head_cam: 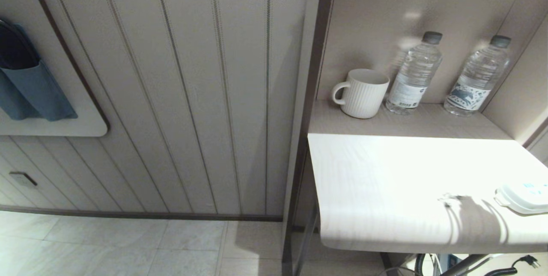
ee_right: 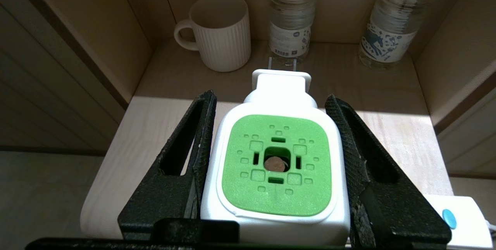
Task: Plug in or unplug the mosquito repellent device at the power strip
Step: Insert the plug into the socket
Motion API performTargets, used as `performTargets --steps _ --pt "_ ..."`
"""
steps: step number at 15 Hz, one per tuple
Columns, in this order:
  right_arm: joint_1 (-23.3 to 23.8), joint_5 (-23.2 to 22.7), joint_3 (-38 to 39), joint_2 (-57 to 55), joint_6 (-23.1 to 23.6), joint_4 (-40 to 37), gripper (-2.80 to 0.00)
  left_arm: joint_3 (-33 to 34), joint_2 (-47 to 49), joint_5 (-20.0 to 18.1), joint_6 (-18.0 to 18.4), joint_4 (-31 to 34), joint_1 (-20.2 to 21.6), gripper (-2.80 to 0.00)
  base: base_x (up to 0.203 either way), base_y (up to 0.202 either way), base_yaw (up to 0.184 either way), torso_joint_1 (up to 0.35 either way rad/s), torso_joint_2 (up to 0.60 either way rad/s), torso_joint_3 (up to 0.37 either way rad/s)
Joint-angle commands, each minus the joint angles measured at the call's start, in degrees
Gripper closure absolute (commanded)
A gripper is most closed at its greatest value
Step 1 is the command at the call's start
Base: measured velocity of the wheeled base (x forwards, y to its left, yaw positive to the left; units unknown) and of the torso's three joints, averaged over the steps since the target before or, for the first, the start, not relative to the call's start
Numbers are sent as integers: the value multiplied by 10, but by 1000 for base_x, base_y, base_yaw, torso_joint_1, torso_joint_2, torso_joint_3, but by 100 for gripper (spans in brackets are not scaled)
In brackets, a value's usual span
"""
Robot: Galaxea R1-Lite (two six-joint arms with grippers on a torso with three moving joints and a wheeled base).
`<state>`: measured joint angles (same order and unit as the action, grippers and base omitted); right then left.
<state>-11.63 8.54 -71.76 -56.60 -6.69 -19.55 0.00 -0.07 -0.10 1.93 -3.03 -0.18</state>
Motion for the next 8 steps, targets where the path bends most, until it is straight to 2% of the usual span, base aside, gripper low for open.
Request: performTargets --steps 1,3,5,8 --pt "10 1 -87 -48 -2 -103 0 0 1 0 0 0 0 0 0 0 0 0 0 0" --pt "36 3 -168 -99 -2 -218 0 0 1 0 0 0 0 0 0 0 0 0 0 0" --pt "63 3 -241 -143 -2 -297 0 0 1 0 1 0 0 0 0 0 0 0 0 0" --pt "131 -1 -379 -240 5 -434 0 0 1 0 4 0 0 0 0 0 0 0 0 0"
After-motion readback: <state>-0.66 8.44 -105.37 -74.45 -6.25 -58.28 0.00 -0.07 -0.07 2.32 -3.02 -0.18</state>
